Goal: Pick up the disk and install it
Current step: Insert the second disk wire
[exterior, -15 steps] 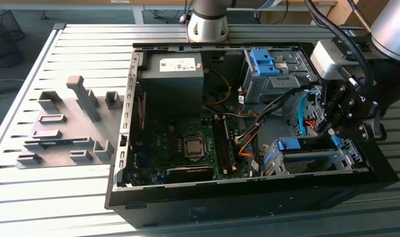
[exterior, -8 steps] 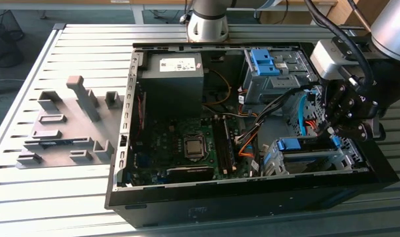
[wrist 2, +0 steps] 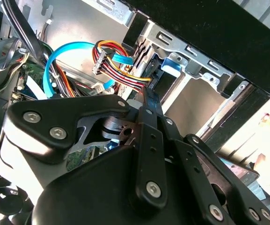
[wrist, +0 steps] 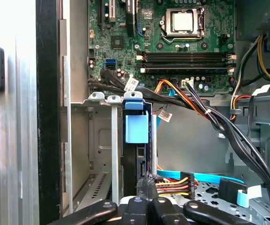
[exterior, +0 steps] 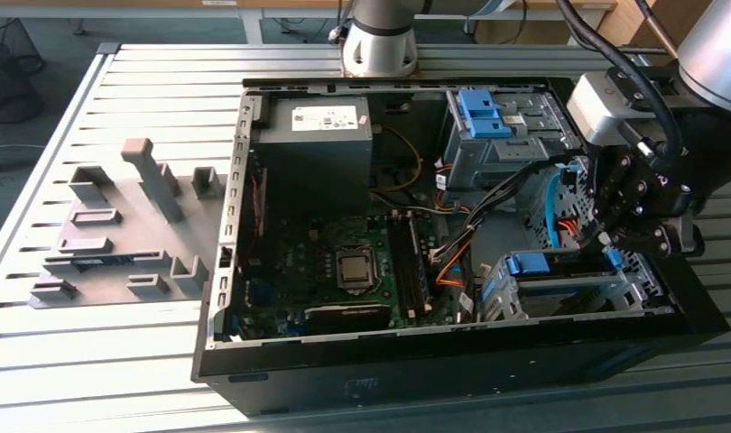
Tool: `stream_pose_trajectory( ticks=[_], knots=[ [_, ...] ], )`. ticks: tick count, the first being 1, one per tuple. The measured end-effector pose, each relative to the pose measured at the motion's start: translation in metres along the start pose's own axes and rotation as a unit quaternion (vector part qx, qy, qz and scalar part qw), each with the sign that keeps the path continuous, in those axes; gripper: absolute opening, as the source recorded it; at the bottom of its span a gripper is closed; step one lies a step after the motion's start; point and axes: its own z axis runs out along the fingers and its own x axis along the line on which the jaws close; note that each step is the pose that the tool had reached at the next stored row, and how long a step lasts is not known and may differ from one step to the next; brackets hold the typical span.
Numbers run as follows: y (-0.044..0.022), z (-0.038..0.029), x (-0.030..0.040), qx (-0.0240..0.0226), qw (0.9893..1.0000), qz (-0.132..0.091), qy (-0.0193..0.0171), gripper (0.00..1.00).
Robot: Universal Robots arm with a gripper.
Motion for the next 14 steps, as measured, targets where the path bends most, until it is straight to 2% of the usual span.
stream_pose_trajectory(
  ticks=[5,10,14],
  knots=[
    [0.0018,0.0001,0.0001,0.0,1.0,0.0,-0.0001,0.11],
    [0.0126,0.0002,0.0004,0.0,1.0,0.0,-0.0001,0.11],
    [0.0131,-0.0003,0.0004,0.0,1.0,0.0,0.0001,0.11]
  ],
)
